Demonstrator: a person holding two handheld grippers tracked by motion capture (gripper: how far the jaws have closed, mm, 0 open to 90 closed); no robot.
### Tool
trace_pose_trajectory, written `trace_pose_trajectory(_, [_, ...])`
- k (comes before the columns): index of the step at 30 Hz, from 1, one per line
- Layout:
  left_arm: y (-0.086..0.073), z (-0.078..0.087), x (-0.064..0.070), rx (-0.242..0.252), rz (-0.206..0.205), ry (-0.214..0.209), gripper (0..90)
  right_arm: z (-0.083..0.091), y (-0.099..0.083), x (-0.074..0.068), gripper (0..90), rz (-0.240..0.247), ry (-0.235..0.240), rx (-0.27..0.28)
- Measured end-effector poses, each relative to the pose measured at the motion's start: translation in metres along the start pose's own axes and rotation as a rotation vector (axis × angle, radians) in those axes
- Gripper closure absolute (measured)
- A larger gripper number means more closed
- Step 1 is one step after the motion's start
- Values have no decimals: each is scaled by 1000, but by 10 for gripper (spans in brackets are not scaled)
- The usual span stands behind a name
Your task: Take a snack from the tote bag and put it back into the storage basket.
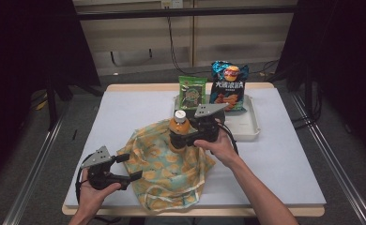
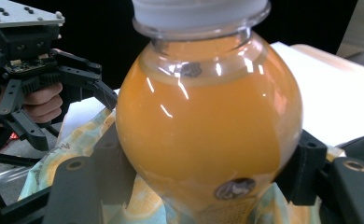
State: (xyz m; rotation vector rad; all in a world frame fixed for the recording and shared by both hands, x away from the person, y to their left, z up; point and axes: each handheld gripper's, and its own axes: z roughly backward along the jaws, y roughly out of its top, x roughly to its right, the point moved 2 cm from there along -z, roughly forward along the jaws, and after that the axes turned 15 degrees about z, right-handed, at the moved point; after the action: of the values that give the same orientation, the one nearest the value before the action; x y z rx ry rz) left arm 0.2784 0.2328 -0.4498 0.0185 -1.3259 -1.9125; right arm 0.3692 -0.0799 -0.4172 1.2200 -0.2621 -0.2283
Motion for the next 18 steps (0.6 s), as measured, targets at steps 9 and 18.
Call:
trace_pose_trajectory(9, [-1, 1, 1, 3, 2, 2, 127, 13, 10, 3, 327, 20, -10, 10])
trace_pose_trajectory(18, [-2, 3, 0, 7, 6, 9, 127, 23, 20, 11, 327, 21, -27, 24])
